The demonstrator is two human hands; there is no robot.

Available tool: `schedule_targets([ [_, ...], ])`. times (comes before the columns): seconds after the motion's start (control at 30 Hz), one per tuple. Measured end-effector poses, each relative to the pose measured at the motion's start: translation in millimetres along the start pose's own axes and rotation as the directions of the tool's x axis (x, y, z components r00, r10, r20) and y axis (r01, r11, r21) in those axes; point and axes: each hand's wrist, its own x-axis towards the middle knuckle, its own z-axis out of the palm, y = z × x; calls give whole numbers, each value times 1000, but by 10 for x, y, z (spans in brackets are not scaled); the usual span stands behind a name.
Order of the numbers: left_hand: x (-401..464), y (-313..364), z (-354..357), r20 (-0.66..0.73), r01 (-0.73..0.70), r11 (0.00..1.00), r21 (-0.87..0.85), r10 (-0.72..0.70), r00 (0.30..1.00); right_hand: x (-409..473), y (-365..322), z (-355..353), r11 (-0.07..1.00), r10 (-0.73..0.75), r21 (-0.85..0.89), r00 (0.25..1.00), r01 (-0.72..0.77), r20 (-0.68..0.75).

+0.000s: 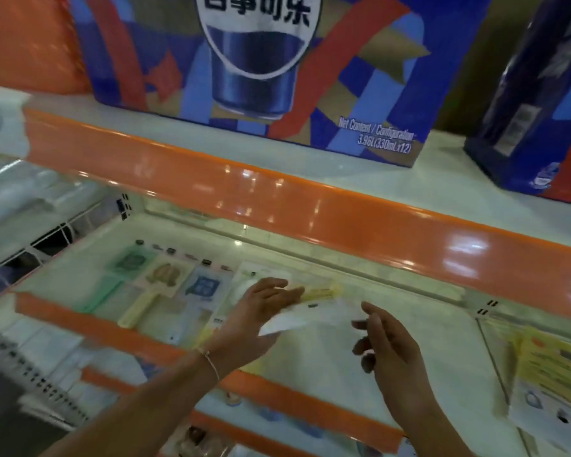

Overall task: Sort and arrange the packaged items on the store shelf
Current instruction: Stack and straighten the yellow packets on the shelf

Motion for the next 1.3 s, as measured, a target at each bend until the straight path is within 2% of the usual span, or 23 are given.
schedule_targets([
  [0.03,-6,76,-135,-17,105,990,-95,-107,994,23,-4,72,999,-24,-46,1000,24,0],
  [0.1,64,217,-334,12,218,953,-211,-221,975,46,-14,217,991,-58,-122,998,60,18],
  [0.13,118,207,-371,47,250,944,-216,-246,968,57,-19,282,985,-70,-154,997,73,25],
  [0.23,118,-3,-563,203,263,875,-407,-194,960,76,-63,477,959,-117,-256,993,122,34],
  [0.33,54,-660,-410,301,327,865,-380,-218,928,62,-152,677,942,-143,-300,988,152,51],
  [0.37,27,-841,-332,350,360,851,-383,-227,909,57,-170,735,942,-141,-299,988,154,63],
  [0.4,25,-688,-479,388,381,846,-373,-231,892,45,-188,789,945,-131,-292,989,146,71],
  [0.47,16,-478,-694,402,334,846,-416,-158,902,26,-209,894,959,-100,-258,991,120,90],
  [0.57,32,-437,-737,453,390,728,-564,-123,883,-6,-214,1049,983,-55,-168,994,70,93],
  [0.67,-15,-519,-689,477,506,613,-607,-229,849,-29,-79,1182,996,19,-84,996,-12,91],
  [0.77,-77,-658,-611,511,613,568,-549,-353,784,-8,45,1234,991,128,-38,988,-125,88],
  [0.87,-155,-762,-552,536,655,513,-555,-382,753,8,120,1219,976,218,-17,974,-217,68],
  [1.03,-151,-718,-506,477,653,570,-499,-448,756,0,89,1292,952,296,38,942,-305,157],
  [1.13,-112,-676,-560,428,637,618,-460,-474,769,70,96,1309,947,302,69,945,-312,126],
  [1.2,-124,-728,-611,328,577,646,-501,-475,817,151,119,1296,941,318,99,945,-325,76],
  [1.23,-149,-769,-651,238,523,714,-465,-468,851,201,146,1285,941,322,98,946,-325,48],
  [1.3,-236,-896,-703,23,319,921,-225,-322,946,300,217,1267,951,304,49,953,-304,2],
])
